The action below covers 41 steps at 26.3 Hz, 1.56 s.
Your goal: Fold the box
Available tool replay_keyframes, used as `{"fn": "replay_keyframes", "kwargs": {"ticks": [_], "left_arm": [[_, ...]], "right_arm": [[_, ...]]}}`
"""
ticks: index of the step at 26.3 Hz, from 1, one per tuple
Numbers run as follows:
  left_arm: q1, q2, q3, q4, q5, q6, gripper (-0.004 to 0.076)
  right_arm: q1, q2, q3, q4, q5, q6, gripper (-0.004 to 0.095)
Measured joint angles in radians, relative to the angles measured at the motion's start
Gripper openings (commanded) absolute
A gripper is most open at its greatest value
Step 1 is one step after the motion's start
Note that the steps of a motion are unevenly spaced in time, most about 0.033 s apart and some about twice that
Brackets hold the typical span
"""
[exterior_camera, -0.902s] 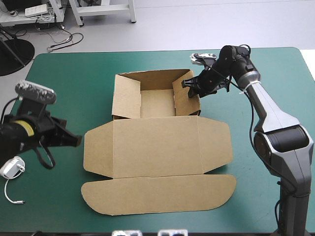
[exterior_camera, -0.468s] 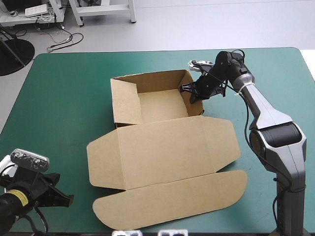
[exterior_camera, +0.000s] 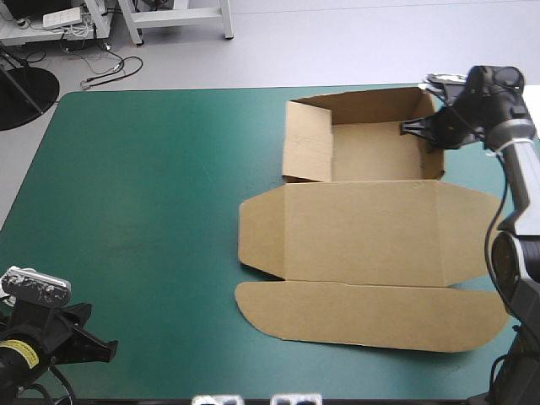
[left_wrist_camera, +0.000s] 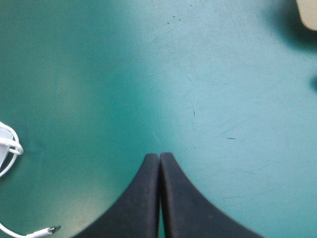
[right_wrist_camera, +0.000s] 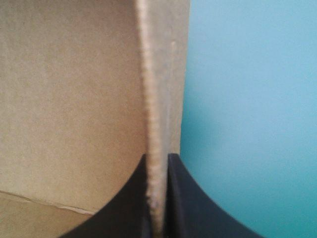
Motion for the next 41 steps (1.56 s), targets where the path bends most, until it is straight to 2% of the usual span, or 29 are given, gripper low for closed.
{"fn": "replay_keyframes", "kwargs": {"ticks": [4,7,9,13,15,18,23,27,30,33,37,40,41], "left_arm": [[0.0,-0.002,0.0,0.001,0.0,0.0,-0.001],[0.0,-0.003,0.0,0.002,0.0,0.0,-0.001],[0.0,-0.003,0.0,0.002,0.0,0.0,-0.001],[0.0,-0.003,0.001,0.003,0.0,0.0,-0.001],[0.0,-0.003,0.001,0.003,0.0,0.0,-0.001],[0.0,-0.003,0.001,0.005,0.0,0.0,-0.001],[0.0,-0.003,0.001,0.028,0.0,0.0,-0.001],[0.0,-0.003,0.001,0.029,0.0,0.0,-0.001],[0.0,-0.003,0.005,0.029,-0.013,0.0,-0.001],[0.0,-0.003,0.025,0.028,-0.046,0.0,-0.001],[0.0,-0.017,0.083,0.027,-0.077,0.0,-0.001],[0.0,-0.049,0.123,0.026,-0.103,0.0,-0.001],[0.0,-0.06,0.133,0.026,-0.11,0.0,-0.001]], "right_arm": [[-0.144,-0.047,0.138,-0.079,0.001,0.002,-0.0015],[-0.223,-0.05,0.221,-0.09,0.001,0.004,-0.0014],[-0.26,-0.04,0.264,-0.111,-0.002,0.006,0.0025],[-0.263,-0.032,0.267,-0.245,-0.015,0.008,0.0379],[-0.263,-0.029,0.268,-0.336,-0.014,0.008,0.0458],[-0.263,-0.036,0.268,-0.392,-0.013,0.008,0.0459],[-0.263,-0.082,0.264,-0.354,-0.011,0.008,0.0459],[-0.263,-0.164,0.258,-0.278,-0.01,0.008,0.0449],[-0.263,-0.248,0.256,-0.194,-0.005,0.005,0.0403],[-0.264,-0.35,0.257,-0.085,0.001,-0.024,0.0313],[-0.263,-0.508,0.291,0.038,0.006,-0.064,0.0127],[-0.232,-0.641,0.355,0.065,0.009,-0.1,-0.0022],[-0.212,-0.685,0.386,0.069,0.011,-0.111,-0.0018]]}}
